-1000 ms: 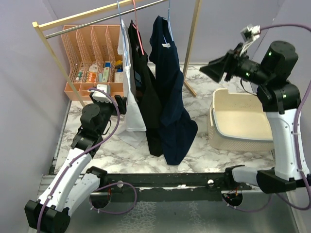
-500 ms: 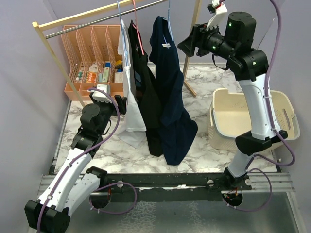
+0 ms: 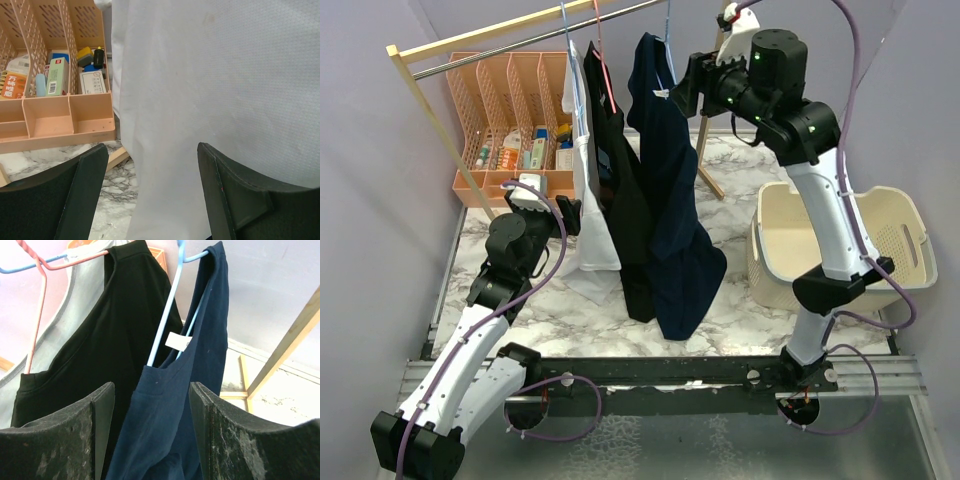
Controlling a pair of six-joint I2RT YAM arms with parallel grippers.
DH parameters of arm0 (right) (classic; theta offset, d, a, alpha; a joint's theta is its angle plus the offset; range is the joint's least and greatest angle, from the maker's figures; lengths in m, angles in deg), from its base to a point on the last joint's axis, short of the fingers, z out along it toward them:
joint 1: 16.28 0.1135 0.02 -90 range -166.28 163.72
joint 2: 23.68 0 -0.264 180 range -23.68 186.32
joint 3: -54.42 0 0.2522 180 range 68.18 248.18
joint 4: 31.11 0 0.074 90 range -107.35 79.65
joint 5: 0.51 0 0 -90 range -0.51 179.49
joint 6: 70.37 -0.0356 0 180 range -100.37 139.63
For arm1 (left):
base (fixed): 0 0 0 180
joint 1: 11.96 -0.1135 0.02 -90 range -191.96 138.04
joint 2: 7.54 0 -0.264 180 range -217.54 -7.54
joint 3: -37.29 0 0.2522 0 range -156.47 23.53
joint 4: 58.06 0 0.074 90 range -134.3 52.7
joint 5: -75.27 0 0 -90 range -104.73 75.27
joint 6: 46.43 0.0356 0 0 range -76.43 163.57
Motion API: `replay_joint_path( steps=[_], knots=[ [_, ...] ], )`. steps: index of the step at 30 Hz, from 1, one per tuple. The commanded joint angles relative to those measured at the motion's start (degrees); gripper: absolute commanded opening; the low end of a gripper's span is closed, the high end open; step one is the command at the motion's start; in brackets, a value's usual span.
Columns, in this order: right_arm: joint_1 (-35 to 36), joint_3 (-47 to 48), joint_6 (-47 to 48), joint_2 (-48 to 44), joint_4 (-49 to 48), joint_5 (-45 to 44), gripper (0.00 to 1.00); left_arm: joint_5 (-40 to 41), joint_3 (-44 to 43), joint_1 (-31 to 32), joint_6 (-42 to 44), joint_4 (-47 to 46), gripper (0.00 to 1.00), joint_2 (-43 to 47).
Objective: Remove the t-shirt from the hanger
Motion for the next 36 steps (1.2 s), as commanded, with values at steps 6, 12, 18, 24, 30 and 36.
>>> replay_joint_path(
  steps=[6, 12, 18, 24, 30, 36],
  knots=[
    [3.6, 0.8, 1.5, 3.5, -1.4, -12.5, 0.4, -0.5, -0.4, 0.1, -0.6, -1.8, 0.75, -0.1],
    [3.6, -2.9, 2.0, 2.0, -5.1, -17.4, 0.1, -0.9, -0.4, 0.1, -0.8, -1.9, 0.75, -0.1],
    [3.6, -6.4, 3.5, 0.5, -11.4, -19.1, 0.01, -0.9, -0.4, 0.1, -0.7, -1.8, 0.73, 0.3],
    [3.6, -16.0, 4.4, -5.6, -24.2, -19.7, 0.01, -1.3, -0.2, 0.1, -0.4, -2.2, 0.64, 1.8],
    [3.6, -19.6, 5.8, -8.6, -33.5, -20.3, 0.01, -1.3, -0.3, 0.0, -0.2, -2.1, 0.64, 2.0],
    [3.6, -22.5, 7.0, -10.7, -39.5, -21.5, 0.01, -1.5, 0.1, 0.0, 0.2, -2.8, 0.66, 3.2]
  ],
)
